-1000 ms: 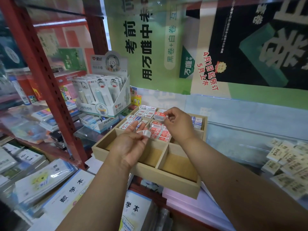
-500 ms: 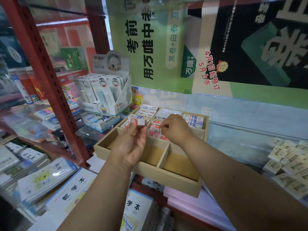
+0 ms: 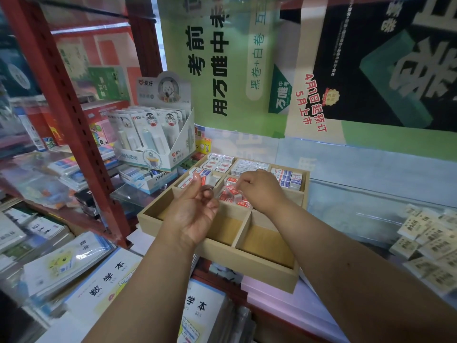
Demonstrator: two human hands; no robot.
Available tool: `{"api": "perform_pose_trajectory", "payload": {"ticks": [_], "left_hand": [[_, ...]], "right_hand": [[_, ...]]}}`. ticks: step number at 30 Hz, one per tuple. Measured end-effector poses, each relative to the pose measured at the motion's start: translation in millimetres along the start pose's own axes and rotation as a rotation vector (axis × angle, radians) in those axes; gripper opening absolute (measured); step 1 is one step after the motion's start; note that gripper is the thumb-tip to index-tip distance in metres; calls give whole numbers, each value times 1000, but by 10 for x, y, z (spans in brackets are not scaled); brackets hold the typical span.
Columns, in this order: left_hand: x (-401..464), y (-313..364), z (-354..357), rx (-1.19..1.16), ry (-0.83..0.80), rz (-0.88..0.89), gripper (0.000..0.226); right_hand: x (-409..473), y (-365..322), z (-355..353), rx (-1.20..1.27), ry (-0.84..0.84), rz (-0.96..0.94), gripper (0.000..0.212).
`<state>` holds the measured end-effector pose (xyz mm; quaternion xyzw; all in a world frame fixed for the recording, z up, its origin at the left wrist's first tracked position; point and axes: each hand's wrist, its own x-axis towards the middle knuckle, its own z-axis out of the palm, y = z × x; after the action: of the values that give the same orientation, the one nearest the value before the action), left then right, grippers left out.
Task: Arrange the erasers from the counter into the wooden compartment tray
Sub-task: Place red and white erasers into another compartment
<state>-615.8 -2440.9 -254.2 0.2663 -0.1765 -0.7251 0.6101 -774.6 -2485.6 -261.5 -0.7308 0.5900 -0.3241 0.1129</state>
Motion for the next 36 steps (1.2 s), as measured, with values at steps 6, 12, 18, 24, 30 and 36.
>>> {"api": "perform_pose_trajectory", "payload": {"ticks": [6, 12, 18, 24, 30, 36], "left_hand": [[17, 1, -10, -10, -6, -16, 15], [17, 8, -30, -26, -12, -32, 14], [17, 7, -24, -18, -5, -36, 13], [0, 0, -14, -27, 0, -49, 13], [3, 24, -21, -41, 6, -49, 12], [-14, 25, -8, -98, -30, -46, 6]], "right_hand": [[37, 23, 17, -75, -230, -53, 40], [38, 79, 6, 88, -258, -34, 38], [74, 124, -43, 88, -224, -20, 33], [202, 27, -34, -108, -289, -62, 32], [283, 25, -57, -157, -351, -97, 33], [280, -74, -46, -245, -186, -148, 15]]}}
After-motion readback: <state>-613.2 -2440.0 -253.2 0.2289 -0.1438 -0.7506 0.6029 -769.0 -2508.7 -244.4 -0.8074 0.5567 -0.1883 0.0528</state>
